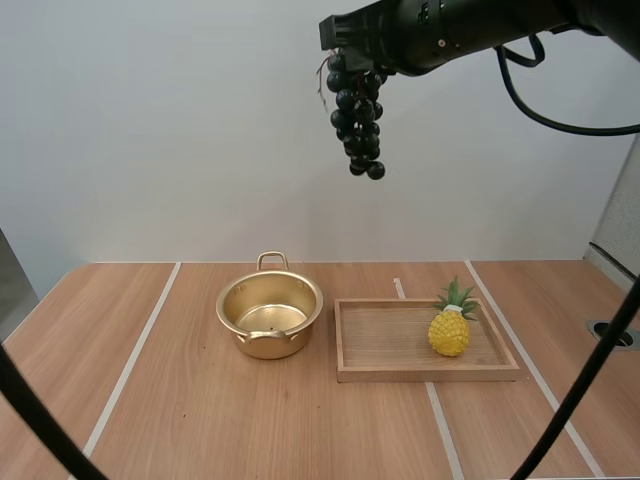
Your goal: Open the pot, put the grape inside, and close it
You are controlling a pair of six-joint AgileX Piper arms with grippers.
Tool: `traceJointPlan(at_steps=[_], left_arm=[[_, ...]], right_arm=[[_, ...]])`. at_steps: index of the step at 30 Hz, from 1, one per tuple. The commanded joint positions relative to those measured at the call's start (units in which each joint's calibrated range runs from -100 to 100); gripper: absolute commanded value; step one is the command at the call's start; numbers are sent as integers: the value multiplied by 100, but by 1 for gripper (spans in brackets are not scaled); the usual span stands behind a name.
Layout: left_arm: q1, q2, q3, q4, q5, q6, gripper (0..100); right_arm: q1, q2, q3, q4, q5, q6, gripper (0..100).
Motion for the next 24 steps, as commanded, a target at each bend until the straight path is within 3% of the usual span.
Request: traceJointPlan(at_steps=[1, 8, 16, 24], left_arm=[[-4, -16, -35, -93, -148, -57, 0], [-4, -16, -37, -81, -148, -57, 0], [-4, -16, -37, -69, -148, -57, 0], [-4, -16, -37, -60, -148, -57, 0]], right_arm=[[0, 196, -65, 227, 4, -228, 0], [441, 676, -65, 196, -127, -381, 0], [1190, 1046, -84, -806, -938, -11, 0], [1267, 1383, -112, -948, -1085, 81, 0]])
